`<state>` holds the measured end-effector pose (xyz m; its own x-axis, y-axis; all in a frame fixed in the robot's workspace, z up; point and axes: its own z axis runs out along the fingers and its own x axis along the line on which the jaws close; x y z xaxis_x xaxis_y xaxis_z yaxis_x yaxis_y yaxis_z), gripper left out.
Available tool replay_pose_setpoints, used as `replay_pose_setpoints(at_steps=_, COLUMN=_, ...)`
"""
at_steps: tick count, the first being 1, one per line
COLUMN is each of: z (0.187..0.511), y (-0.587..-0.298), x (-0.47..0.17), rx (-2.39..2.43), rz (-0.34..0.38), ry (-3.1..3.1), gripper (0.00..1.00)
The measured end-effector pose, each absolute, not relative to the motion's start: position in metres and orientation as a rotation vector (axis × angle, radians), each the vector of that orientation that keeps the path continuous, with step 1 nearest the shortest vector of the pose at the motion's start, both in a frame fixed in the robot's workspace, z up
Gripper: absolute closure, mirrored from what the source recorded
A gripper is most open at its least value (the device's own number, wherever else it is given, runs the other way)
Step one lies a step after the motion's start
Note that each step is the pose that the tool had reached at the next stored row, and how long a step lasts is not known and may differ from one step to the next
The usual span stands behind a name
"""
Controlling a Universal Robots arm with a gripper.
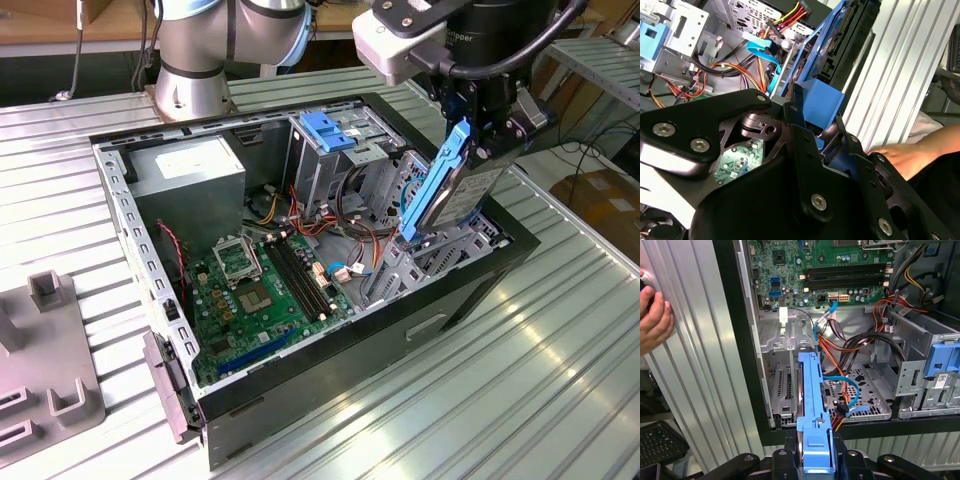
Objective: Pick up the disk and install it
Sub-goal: 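Insert the disk into the insertion slot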
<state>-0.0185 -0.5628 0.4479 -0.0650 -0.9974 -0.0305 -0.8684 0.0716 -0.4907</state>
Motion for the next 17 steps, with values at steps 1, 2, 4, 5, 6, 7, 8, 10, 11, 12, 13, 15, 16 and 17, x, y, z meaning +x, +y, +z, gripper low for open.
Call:
replay_pose_setpoints(at_steps=1, z=0.446, y=-0.563, x=-0.018, rx=-1.856, rz=-0.493, ry=1.997, gripper=0.63)
replay_pose_setpoints(at_steps=2, z=0.444, y=-0.563, x=-0.018, rx=-1.856, rz=-0.494, ry=1.998, gripper=0.63)
replay_pose_setpoints(at_steps=4, z=0.442, y=-0.563, x=-0.017, rx=-1.856, rz=-0.493, ry=1.997, gripper=0.63)
replay_pose_setpoints(at_steps=5, z=0.441, y=-0.563, x=-0.017, rx=-1.856, rz=-0.492, ry=1.997, gripper=0.63)
replay_pose_setpoints(at_steps=6, z=0.44, y=-0.563, x=-0.016, rx=-1.856, rz=-0.492, ry=1.998, gripper=0.63)
replay_pose_setpoints(at_steps=7, z=0.44, y=-0.563, x=-0.016, rx=-1.856, rz=-0.492, ry=1.998, gripper=0.63)
replay_pose_setpoints(at_steps=8, z=0.439, y=-0.563, x=-0.016, rx=-1.856, rz=-0.492, ry=1.998, gripper=0.63)
replay_pose_setpoints(at_steps=10, z=0.437, y=-0.563, x=-0.016, rx=-1.857, rz=-0.491, ry=1.996, gripper=0.63)
replay_pose_setpoints(at_steps=11, z=0.436, y=-0.563, x=-0.016, rx=-1.858, rz=-0.49, ry=1.995, gripper=0.63)
replay_pose_setpoints(at_steps=12, z=0.435, y=-0.563, x=-0.016, rx=-1.86, rz=-0.49, ry=1.993, gripper=0.63)
replay_pose_setpoints(at_steps=13, z=0.434, y=-0.563, x=-0.016, rx=-1.861, rz=-0.49, ry=1.992, gripper=0.63)
replay_pose_setpoints(at_steps=15, z=0.433, y=-0.563, x=-0.016, rx=-1.862, rz=-0.489, ry=1.99, gripper=0.63)
replay_pose_setpoints(at_steps=16, z=0.432, y=-0.563, x=-0.016, rx=-1.863, rz=-0.488, ry=1.989, gripper=0.63)
replay_pose_setpoints(at_steps=17, z=0.432, y=-0.563, x=-0.016, rx=-1.863, rz=-0.487, ry=1.988, gripper=0.63)
